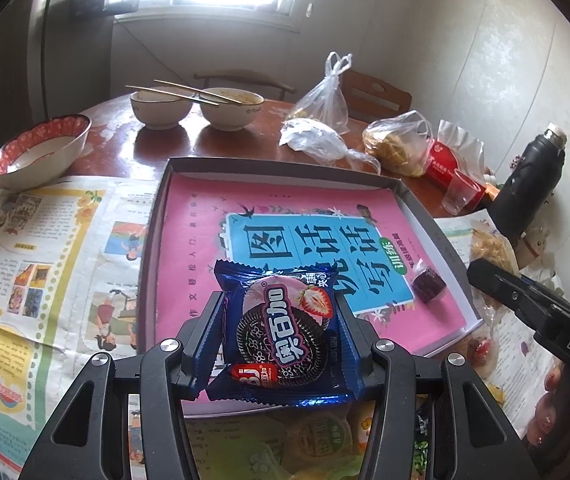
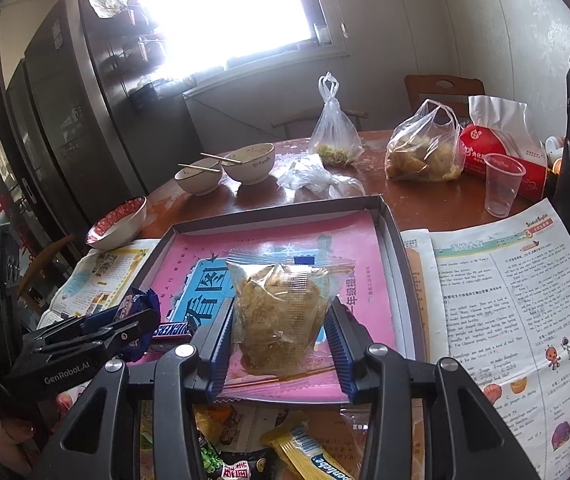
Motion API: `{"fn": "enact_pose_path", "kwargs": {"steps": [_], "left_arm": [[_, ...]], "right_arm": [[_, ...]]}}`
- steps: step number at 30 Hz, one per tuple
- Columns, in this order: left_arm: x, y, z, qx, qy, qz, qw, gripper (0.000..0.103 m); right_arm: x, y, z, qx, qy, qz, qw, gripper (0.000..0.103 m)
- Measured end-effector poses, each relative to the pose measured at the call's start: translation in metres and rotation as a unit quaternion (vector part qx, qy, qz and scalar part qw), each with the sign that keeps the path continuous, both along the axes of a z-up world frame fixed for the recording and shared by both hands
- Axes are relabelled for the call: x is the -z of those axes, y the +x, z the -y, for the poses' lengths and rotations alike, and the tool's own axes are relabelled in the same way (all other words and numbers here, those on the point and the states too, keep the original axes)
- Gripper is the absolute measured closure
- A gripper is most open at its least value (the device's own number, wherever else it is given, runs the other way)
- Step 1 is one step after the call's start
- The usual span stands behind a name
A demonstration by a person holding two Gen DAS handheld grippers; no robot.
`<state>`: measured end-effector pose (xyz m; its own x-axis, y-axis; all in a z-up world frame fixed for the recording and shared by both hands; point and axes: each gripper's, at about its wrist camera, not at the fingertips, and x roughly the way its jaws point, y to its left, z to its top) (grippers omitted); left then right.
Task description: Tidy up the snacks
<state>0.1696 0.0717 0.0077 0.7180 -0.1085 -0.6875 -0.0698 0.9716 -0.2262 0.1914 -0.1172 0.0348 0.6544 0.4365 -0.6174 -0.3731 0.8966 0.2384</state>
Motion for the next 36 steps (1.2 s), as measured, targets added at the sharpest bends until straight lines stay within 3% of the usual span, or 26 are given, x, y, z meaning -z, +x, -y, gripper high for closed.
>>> {"fn": "enact_pose_path", "kwargs": {"steps": [36], "left_arm": [[0.018, 0.006, 0.007, 0.017, 0.011, -0.012, 0.9997, 0.05]], "right_arm": [[0.037, 0.014, -0.017, -0.009, -0.032, -0.04, 0.999, 0.059]]}}
